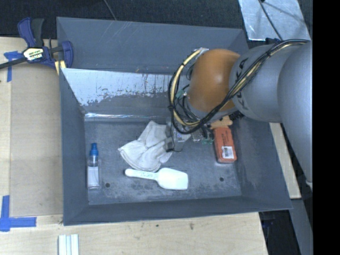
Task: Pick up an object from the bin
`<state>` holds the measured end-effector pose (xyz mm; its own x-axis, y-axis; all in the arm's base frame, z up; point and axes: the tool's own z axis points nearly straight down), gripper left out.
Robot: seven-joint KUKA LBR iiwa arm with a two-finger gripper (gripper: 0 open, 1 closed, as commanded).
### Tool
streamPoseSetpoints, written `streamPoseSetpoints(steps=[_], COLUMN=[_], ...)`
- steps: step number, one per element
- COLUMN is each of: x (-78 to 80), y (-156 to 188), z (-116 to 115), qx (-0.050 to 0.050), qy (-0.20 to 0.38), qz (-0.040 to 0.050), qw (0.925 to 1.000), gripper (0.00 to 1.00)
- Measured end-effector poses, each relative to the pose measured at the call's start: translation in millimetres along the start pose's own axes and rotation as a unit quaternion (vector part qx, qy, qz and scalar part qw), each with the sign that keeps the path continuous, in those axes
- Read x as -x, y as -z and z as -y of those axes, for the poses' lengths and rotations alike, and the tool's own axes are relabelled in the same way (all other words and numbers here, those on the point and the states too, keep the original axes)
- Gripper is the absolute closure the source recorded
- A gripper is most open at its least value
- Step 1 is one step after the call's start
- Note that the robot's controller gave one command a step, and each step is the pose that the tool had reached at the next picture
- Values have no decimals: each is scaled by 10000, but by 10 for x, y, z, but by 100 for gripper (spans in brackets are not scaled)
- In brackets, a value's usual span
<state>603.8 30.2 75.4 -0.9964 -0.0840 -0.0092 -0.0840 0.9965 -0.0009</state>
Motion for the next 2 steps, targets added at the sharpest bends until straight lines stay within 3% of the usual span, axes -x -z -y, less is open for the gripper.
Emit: streamPoseSetpoints(steps=[1,2], x=[0,14], y=[0,1318], z=[0,-106], qx=[0,4], qy=[2,311], qz=[0,-25], qw=[10000,9995], gripper=[100,100])
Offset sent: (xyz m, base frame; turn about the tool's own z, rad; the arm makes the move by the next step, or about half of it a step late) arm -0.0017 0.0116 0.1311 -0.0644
